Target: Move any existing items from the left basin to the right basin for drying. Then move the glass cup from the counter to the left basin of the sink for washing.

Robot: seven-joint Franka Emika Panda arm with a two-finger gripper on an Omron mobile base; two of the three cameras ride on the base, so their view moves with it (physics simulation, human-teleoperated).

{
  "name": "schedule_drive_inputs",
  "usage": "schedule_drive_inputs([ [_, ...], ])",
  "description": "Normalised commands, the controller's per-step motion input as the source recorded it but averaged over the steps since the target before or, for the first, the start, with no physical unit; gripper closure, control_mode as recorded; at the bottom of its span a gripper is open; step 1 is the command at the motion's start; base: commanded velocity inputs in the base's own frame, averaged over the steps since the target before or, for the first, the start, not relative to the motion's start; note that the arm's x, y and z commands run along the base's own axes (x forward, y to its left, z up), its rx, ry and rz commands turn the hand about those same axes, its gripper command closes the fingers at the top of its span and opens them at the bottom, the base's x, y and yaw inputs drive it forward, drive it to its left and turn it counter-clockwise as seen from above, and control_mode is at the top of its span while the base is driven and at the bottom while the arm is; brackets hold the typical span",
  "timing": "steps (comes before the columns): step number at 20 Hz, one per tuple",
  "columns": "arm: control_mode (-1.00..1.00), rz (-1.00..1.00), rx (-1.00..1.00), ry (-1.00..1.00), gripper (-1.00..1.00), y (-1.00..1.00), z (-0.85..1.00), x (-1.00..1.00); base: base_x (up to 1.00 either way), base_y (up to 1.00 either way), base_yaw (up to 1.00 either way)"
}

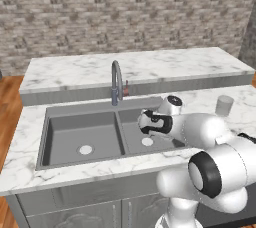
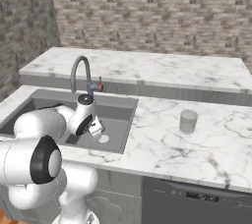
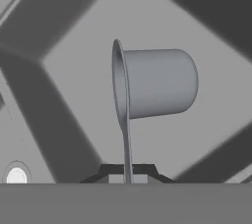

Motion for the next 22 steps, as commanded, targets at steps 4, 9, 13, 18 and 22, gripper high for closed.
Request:
schedule_drive_inputs([
  [4, -1.0, 0.0, 0.0, 0.01, 1.0, 0.0, -0.27, 0.24, 0.0, 0.0, 0.0],
  [9, -1.0, 0.0, 0.01, -0.01, 1.0, -0.01, -0.29, 0.17, 0.0, 0.0, 0.0],
  [13, -1.0, 0.0, 0.02, -0.01, 1.0, 0.0, -0.24, 0.16, 0.0, 0.0, 0.0],
  [18, -1.0, 0.0, 0.02, 0.0, 1.0, 0.0, -0.19, 0.17, 0.0, 0.0, 0.0],
  [22, -1.0, 0.0, 0.0, 0.0, 1.0, 0.0, -0.21, 0.18, 0.0, 0.0, 0.0],
])
